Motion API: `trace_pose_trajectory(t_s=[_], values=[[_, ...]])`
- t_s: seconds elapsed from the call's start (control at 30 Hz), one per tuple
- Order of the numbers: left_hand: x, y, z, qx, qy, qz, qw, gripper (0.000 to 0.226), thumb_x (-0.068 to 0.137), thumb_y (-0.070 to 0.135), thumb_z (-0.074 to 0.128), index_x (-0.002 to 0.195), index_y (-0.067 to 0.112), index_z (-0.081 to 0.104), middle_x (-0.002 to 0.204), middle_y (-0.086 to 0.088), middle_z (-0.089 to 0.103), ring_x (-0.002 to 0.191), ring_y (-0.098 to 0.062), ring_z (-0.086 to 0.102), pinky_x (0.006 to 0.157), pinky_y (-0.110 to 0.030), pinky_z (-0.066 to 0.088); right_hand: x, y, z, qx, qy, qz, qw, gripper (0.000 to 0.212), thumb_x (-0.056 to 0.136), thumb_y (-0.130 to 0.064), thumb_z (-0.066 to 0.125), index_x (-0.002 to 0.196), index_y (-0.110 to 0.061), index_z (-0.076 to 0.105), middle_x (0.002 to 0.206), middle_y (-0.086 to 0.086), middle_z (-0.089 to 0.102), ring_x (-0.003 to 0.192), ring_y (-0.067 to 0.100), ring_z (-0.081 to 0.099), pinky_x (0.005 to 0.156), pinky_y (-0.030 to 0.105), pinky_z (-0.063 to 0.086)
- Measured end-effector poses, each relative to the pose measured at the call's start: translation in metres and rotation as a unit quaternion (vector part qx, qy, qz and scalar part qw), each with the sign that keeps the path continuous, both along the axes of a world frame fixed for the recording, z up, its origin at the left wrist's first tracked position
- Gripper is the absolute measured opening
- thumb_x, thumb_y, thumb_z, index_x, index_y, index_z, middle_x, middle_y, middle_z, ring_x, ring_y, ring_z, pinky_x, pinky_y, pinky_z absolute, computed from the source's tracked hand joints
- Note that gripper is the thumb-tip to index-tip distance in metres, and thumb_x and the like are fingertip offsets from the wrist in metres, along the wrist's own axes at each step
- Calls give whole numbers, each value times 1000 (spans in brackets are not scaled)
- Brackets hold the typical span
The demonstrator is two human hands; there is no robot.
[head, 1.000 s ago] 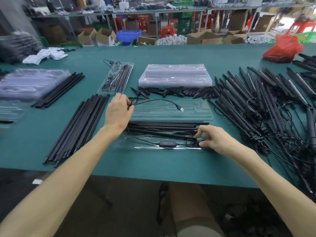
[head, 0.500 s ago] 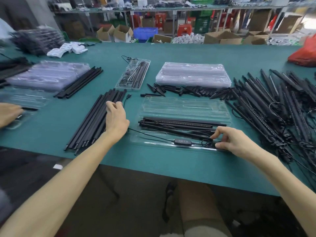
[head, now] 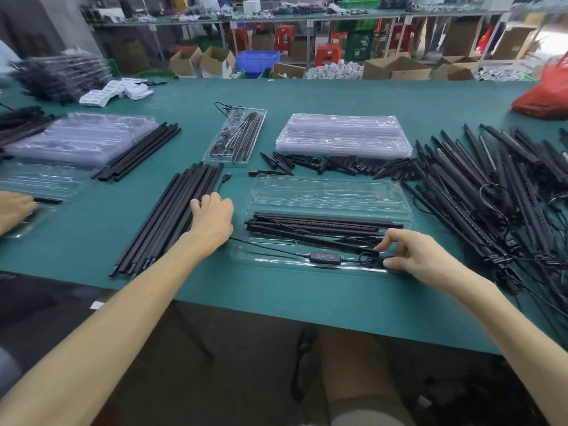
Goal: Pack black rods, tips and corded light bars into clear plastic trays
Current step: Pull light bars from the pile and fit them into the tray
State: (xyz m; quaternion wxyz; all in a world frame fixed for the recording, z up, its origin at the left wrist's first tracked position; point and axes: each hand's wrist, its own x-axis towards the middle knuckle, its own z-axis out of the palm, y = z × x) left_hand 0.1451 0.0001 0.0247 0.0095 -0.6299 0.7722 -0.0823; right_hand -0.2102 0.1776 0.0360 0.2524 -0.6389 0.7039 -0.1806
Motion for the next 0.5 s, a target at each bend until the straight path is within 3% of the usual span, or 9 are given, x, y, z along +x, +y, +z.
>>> trace_pose_trajectory(t_s=[0.13, 0.23, 0.3, 0.4, 0.5], values=[[-30, -14, 16, 52, 119, 5, 991, 25, 100, 12, 44, 123, 8, 51, 111, -8, 64, 103, -30, 56, 100, -45, 28, 2, 1, 0, 1, 3, -3, 1000, 25, 88, -12, 76, 89, -32, 62, 77, 0, 59, 71, 13, 55, 62, 24, 37], [-54, -25, 20, 124, 259, 54, 956, 31, 101, 26, 47, 121, 2, 45, 96, -10, 59, 97, -32, 56, 100, -45, 37, 3, 2, 0, -3, 8, -6, 1000, 25, 87, -12, 75, 89, -33, 62, 79, -1, 57, 73, 13, 55, 63, 25, 37], [-61, -36, 19, 141, 366, 92, 915, 35, 98, 25, 53, 122, 0, 45, 105, -16, 56, 102, -33, 55, 93, -41, 42, 3, 1, 0, -3, 9, -10, 1000, 25, 88, -11, 75, 89, -32, 61, 80, -1, 57, 73, 13, 55, 64, 26, 39], [-60, -48, 13, 146, 546, 134, 814, 45, 93, 6, 65, 133, 1, 46, 117, -11, 53, 90, -21, 51, 75, -31, 41, 3, 0, -1, -2, 8, -17, 1000, 23, 88, -11, 74, 90, -30, 61, 81, -2, 56, 75, 14, 56, 68, 30, 43], [-50, -54, 7, 177, 634, 104, 746, 63, 87, -15, 63, 144, 6, 47, 108, -8, 58, 78, -12, 55, 66, -24, 46, 3, 1, -3, -6, 7, -23, 1000, 20, 89, -11, 73, 92, -27, 62, 84, -3, 56, 78, 15, 57, 72, 32, 46]])
